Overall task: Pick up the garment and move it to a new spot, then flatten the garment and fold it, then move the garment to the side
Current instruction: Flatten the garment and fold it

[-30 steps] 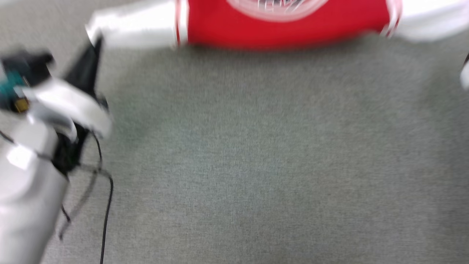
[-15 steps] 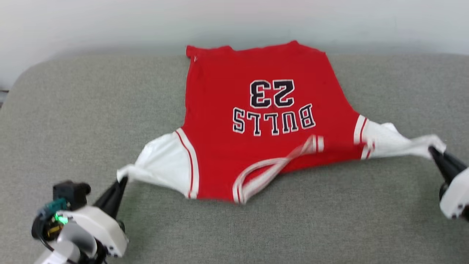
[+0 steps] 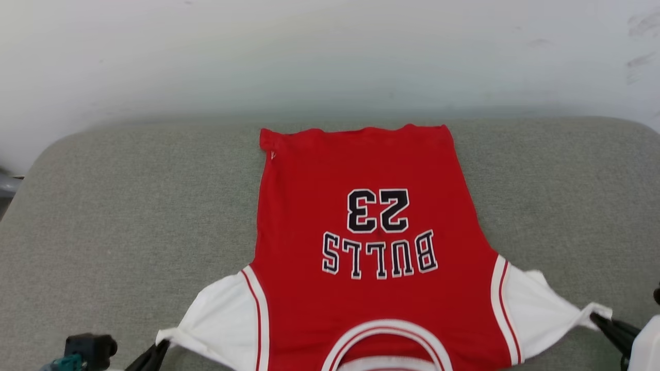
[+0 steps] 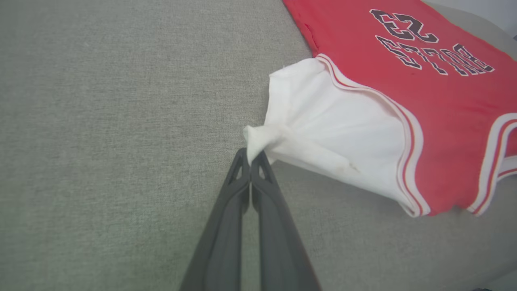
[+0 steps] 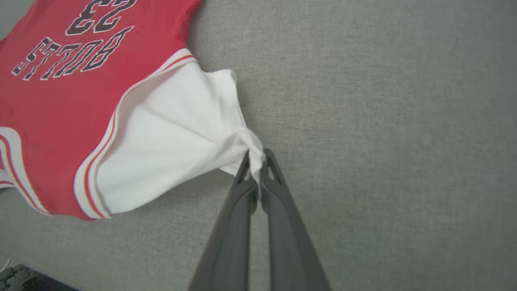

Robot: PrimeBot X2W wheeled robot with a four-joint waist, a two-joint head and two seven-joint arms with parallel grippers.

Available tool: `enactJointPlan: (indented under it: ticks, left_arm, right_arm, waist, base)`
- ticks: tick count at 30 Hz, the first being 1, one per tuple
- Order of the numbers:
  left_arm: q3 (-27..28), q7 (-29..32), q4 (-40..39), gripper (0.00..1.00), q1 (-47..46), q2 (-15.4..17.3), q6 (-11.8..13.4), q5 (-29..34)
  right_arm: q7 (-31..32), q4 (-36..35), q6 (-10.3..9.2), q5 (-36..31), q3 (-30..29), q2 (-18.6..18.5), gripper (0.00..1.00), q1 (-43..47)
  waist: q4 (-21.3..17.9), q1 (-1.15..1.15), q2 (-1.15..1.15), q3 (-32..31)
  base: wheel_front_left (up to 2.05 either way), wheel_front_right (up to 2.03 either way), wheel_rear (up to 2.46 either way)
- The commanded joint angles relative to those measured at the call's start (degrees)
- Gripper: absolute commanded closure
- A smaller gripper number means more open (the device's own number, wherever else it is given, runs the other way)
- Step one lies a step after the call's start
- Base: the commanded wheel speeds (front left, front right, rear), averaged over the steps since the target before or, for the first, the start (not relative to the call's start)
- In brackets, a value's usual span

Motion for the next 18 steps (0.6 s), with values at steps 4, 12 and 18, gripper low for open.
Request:
enactJointPlan:
  ticks: [4, 12, 18]
  left_arm:
    - [0.61, 1.65, -3.72, 1.00, 4.41, 2.67, 0.72, -1.61]
    - [-0.36, 5.47, -12.63, 1.00, 6.71, 3.98, 2.21, -2.92]
    - [-0.71, 7.00, -18.57, 1.00, 3.32, 2.55, 3.27, -2.55]
  right_arm:
    - [4.24, -3.54, -0.10, 3.17, 0.87, -3.07, 1.00, 4.63]
    - [9.04, -6.81, -0.09, 4.20, -0.67, -5.15, 1.00, 8.23]
    - [11.57, -8.26, -0.09, 4.10, -3.25, -4.76, 0.00, 5.17]
  waist:
    - [-0.31, 0.01, 0.00, -0.58]
    - [-0.09, 0.01, 0.00, 0.34]
    - [1.02, 0.01, 0.00, 3.48]
  base:
    - [0.00, 0.00, 0.00]
    - [0.00, 0.00, 0.00]
    - [0.00, 0.00, 0.00]
